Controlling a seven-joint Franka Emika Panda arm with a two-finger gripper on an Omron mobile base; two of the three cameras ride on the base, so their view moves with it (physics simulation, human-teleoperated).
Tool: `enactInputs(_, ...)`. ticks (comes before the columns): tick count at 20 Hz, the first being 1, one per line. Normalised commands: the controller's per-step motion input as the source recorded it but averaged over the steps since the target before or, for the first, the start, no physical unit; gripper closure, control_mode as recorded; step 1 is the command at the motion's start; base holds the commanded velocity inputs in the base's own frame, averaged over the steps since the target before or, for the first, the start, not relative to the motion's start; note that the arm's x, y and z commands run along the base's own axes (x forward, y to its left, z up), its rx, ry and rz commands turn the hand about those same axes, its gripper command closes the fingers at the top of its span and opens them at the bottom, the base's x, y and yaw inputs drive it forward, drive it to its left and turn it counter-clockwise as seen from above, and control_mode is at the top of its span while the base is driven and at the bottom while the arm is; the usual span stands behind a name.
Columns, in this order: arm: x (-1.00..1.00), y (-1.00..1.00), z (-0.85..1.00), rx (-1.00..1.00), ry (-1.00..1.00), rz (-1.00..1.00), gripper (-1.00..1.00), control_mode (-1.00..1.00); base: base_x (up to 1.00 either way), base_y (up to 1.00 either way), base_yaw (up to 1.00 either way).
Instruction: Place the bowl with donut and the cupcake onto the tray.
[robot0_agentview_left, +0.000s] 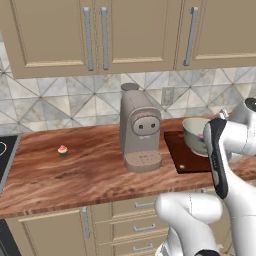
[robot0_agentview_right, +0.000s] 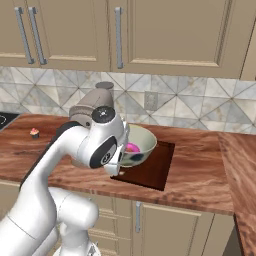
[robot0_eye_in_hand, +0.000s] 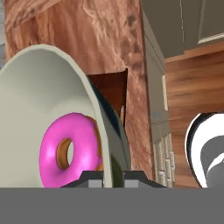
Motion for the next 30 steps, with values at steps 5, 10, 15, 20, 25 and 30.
enactInputs(5,0.66,-0.25,-0.22,0.0,0.0,0.0,1.0,-1.0,0.0,0.0,0.0)
enactInputs(10,0.62,-0.25,-0.26,0.0,0.0,0.0,1.0,-1.0,0.0,0.0,0.0)
enactInputs(15,0.58,-0.17,-0.35,0.0,0.0,0.0,1.0,-1.0,0.0,0.0,0.0)
enactInputs(20,0.52,-0.17,-0.37,0.0,0.0,0.0,1.0,-1.0,0.0,0.0,0.0)
enactInputs(25,0.47,-0.1,-0.28,0.0,0.0,0.0,1.0,-1.0,0.0,0.0,0.0)
enactInputs(30,0.35,-0.01,-0.17,0.0,0.01,0.0,1.0,-1.0,0.0,0.0,0.0)
